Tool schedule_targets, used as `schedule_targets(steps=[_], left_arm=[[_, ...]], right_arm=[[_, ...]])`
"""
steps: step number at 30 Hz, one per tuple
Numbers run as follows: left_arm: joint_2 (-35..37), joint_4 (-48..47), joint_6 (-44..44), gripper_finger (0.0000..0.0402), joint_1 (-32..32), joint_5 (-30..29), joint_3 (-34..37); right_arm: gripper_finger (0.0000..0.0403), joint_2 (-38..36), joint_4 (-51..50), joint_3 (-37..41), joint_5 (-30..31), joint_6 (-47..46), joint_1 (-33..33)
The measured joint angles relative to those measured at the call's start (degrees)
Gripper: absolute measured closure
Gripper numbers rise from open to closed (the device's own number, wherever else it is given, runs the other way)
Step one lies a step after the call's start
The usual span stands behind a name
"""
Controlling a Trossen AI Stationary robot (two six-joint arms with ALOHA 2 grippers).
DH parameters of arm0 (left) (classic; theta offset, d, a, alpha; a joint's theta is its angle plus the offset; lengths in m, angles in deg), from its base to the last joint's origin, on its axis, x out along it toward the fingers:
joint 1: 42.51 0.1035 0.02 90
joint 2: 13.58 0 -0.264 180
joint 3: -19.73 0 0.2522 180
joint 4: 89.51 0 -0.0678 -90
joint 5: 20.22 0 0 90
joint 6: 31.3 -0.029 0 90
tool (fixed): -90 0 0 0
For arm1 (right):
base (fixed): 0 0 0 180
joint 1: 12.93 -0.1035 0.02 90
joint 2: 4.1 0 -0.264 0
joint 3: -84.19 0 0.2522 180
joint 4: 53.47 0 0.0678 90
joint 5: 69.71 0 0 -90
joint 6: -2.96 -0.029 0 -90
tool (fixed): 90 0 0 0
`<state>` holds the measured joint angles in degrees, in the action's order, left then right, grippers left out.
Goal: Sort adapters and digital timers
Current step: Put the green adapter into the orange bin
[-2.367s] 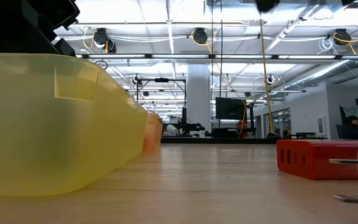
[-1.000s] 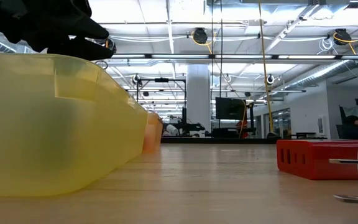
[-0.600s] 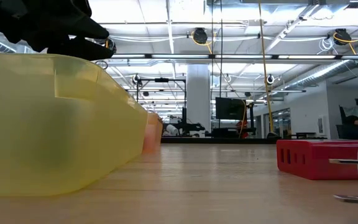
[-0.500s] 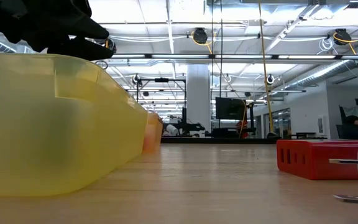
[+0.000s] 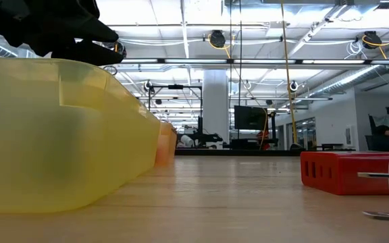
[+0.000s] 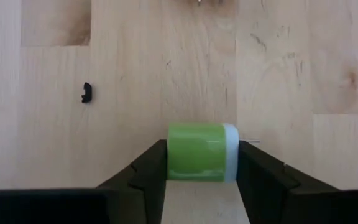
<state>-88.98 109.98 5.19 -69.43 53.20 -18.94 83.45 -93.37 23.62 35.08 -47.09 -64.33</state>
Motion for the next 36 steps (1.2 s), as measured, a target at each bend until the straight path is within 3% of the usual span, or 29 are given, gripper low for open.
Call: schedule_targets(steps=[6,10,16,20,24,29,36], left_arm=[[0.0,0.0,0.0,0.0275,0.0,0.0,0.0],[0.0,0.5,0.0,0.0275,0.0,0.0,0.0],[0.0,4.0,-3.2,0.0274,0.1,-0.4,0.0],[0.0,6.1,-7.4,0.0274,1.0,-2.2,0.0],[0.0,10.0,-9.0,0.0274,3.2,-7.4,0.0],[0.0,13.7,-9.4,0.0275,8.4,-9.9,0.0],[0.0,14.6,-8.9,0.0275,17.4,-3.1,-1.3]], right_arm=[[0.0256,-2.2,-0.1,-0.3,0.2,4.4,2.6],[0.0256,-7.0,0.1,-0.4,4.7,10.7,5.0],[0.0256,-15.3,5.1,-0.4,17.9,27.1,9.7],[0.0256,-17.9,14.4,-0.4,21.0,42.4,14.1],[0.0256,-18.1,22.7,-0.4,21.0,55.4,19.2],[0.0256,-18.1,28.9,-0.4,20.5,64.3,26.4],[0.0256,-16.6,36.7,-0.5,3.5,69.5,37.1]])
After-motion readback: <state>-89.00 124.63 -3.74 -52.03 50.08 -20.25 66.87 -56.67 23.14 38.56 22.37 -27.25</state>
